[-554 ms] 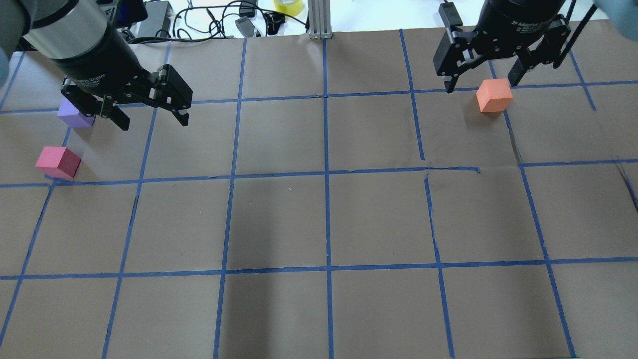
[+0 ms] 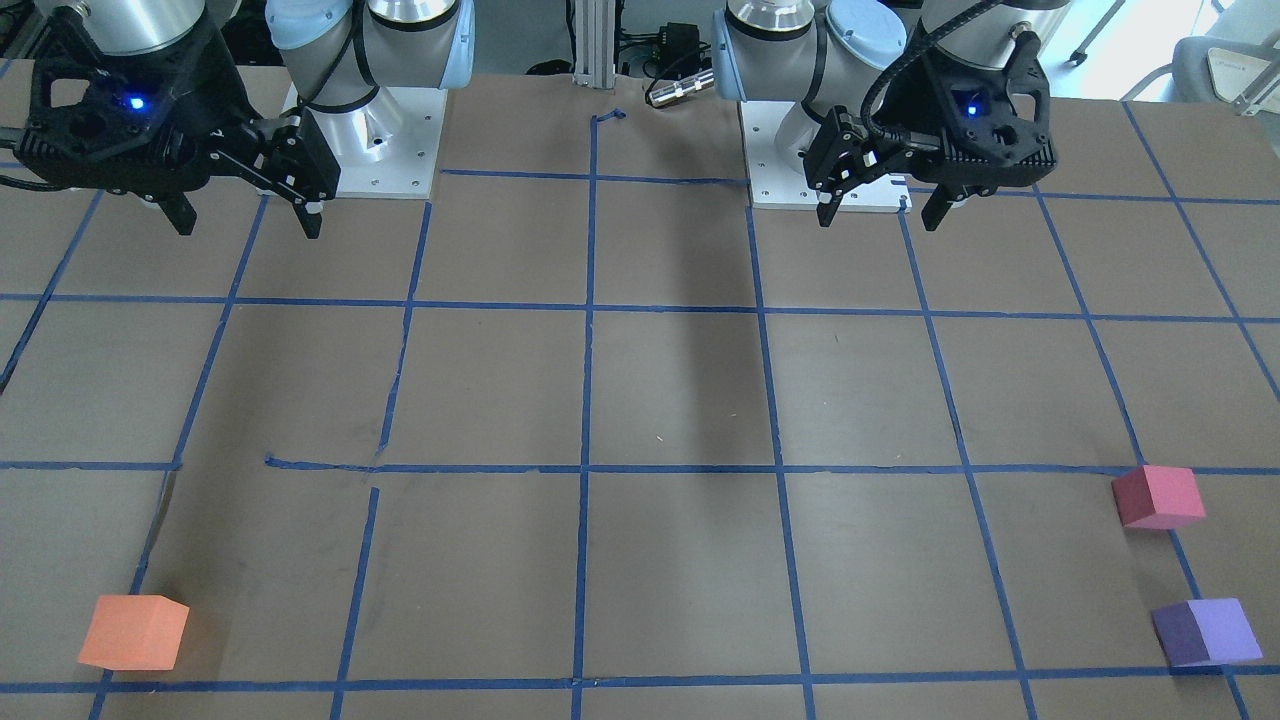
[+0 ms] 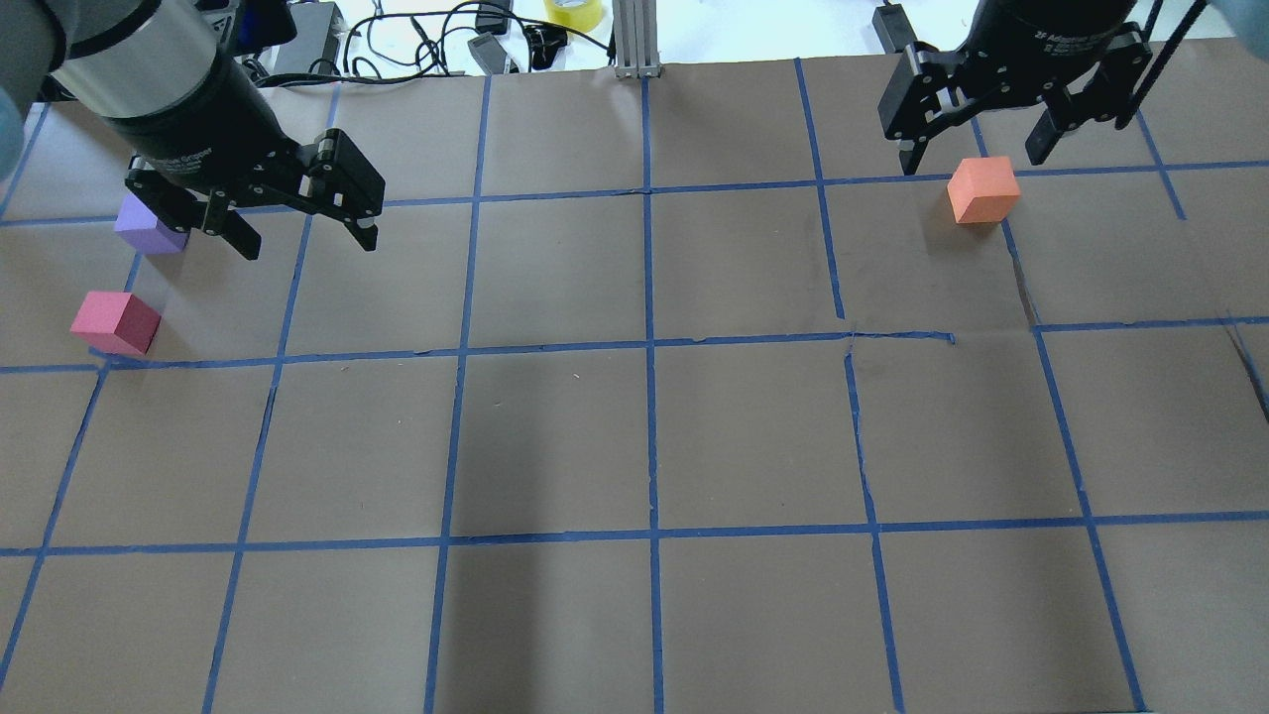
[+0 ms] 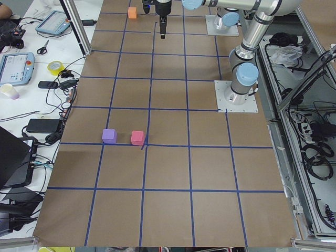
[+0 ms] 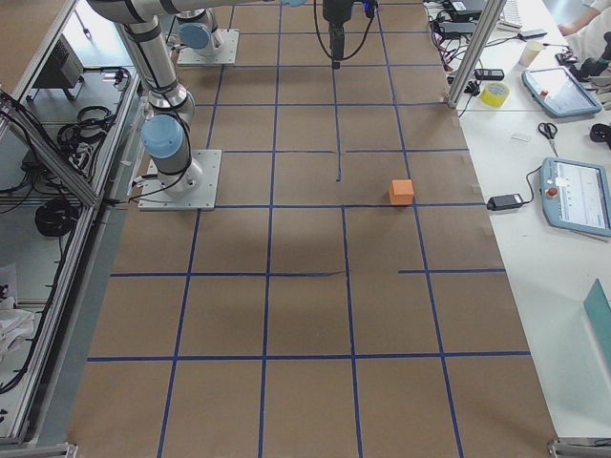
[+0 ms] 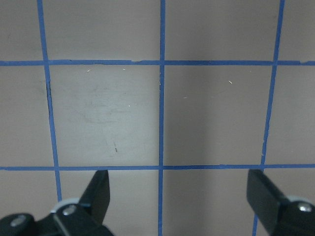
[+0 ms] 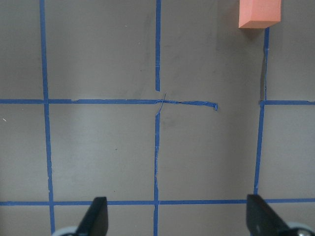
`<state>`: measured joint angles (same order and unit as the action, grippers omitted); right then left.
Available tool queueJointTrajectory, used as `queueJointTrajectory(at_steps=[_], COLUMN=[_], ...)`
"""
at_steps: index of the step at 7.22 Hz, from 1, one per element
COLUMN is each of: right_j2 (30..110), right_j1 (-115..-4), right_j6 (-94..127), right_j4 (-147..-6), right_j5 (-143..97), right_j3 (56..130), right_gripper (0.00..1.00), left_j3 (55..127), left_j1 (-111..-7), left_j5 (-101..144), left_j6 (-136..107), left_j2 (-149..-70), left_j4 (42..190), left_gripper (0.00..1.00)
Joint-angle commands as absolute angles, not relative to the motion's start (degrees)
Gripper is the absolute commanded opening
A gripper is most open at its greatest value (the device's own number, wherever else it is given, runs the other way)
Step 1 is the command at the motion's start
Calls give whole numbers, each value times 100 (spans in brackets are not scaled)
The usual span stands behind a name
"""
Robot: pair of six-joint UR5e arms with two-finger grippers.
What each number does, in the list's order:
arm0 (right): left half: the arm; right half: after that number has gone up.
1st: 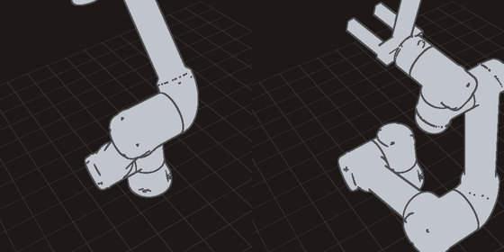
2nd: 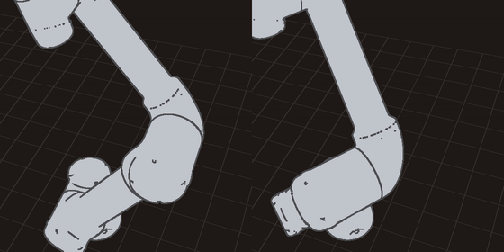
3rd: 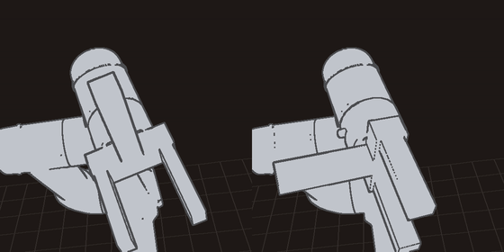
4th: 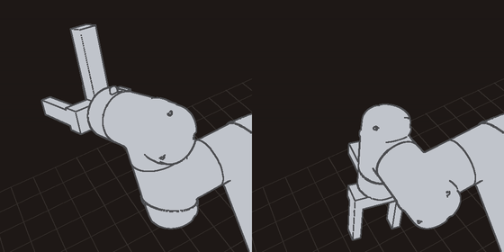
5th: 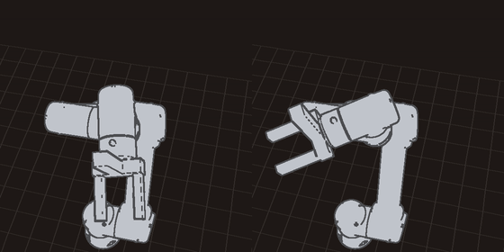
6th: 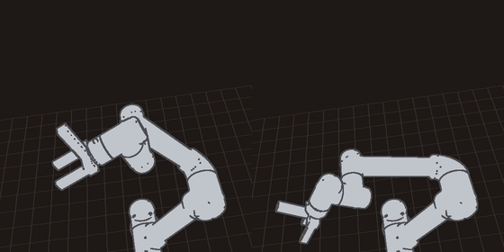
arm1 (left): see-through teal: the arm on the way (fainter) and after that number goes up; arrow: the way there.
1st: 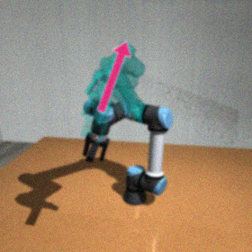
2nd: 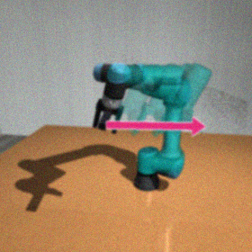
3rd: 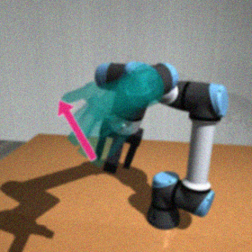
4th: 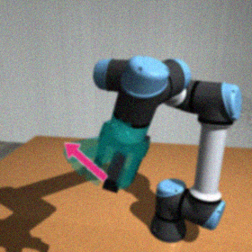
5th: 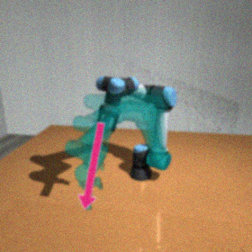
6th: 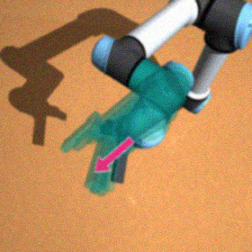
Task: Arrange blocks in a line
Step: 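Lower the right gripper over the orange cube and close on it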
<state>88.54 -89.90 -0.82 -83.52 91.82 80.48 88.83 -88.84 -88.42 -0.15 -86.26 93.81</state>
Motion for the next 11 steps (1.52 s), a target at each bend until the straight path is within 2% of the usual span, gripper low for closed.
queueJointTrajectory(at_steps=[1,3,5,8,11], right_j2=[8738,7861,7070,5595,5231], right_j1=[-8948,-8284,-7438,-7392,-7392], right_j6=[-44,-314,-1271,-1336,-1379], right_j4=[-8322,-9496,-10088,-11589,-12135], right_j5=[9124,8895,8816,8895,9112], right_j3=[8077,8025,7780,7664,7743], right_gripper=[100,100,100,100,99], left_j3=[8903,8877,8868,8868,8798], left_j1=[-8886,-8868,-8868,-8859,-8868], left_j5=[-8851,-8833,-8833,-8833,-8851], left_j6=[-18,61,62,62,53], left_j2=[-8578,-8604,-8613,-8648,-8692], left_j4=[9387,9378,9378,9378,9387], left_gripper=[100,100,100,100,100])
